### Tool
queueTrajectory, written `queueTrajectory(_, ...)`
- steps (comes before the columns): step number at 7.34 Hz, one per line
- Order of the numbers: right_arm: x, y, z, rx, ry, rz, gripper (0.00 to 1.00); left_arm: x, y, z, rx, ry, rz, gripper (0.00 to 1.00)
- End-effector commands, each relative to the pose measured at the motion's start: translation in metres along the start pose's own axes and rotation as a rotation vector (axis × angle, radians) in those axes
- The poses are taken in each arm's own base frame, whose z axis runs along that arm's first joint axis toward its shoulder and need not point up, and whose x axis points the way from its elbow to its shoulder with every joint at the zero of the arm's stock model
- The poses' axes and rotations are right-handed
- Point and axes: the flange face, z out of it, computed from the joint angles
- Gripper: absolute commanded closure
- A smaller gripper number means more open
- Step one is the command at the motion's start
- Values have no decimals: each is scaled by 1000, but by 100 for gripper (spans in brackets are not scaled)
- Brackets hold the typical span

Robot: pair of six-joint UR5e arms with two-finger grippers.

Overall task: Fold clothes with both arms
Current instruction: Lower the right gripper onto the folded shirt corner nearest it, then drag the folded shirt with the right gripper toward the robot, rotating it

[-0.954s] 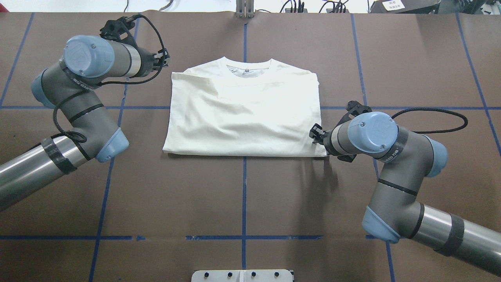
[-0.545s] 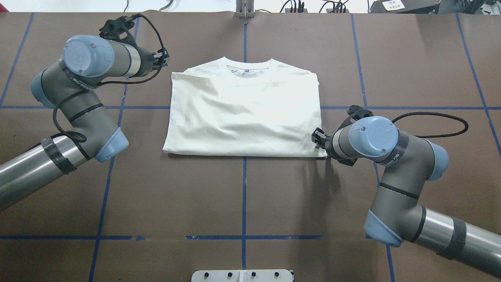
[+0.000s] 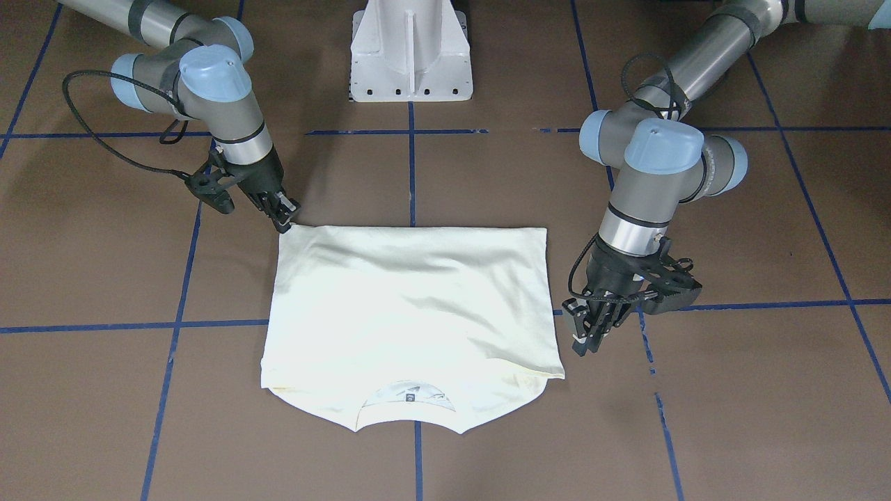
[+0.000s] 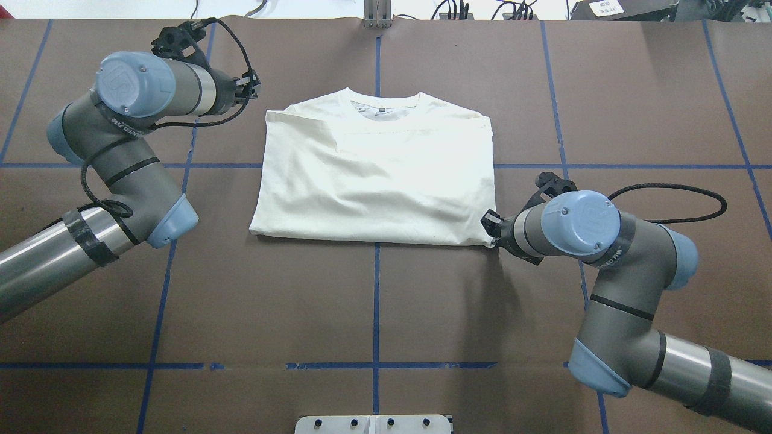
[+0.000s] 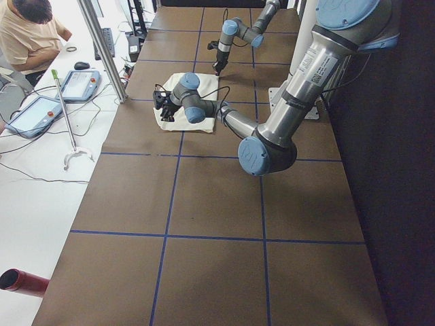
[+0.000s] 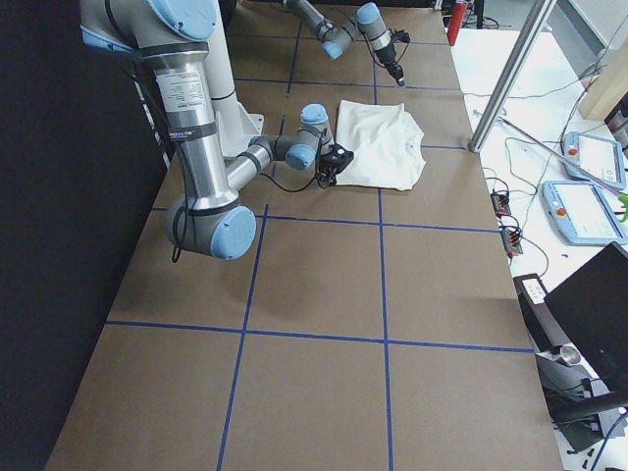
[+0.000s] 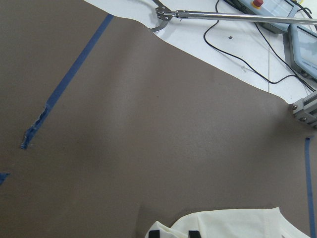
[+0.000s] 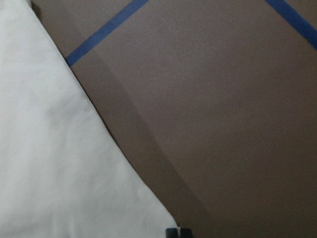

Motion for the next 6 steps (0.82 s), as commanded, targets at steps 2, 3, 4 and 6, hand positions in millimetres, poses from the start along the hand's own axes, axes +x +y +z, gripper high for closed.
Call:
queueTrajectory(2,90,58,-93,-136,-7,-106,100,14,1,-16,-2,39,-6,68)
queueTrajectory(3,123,89,-113,-209,33,-165,100,25,2,-30,-6,77,-1,70)
queueTrajectory(4,151,123,-135,-321,95,-182,100,45,6,-53,-24,132,5,71)
queueTrajectory(6,173,169,-136,-415,156,-214,3,63,38,-92,-297,218,2,71)
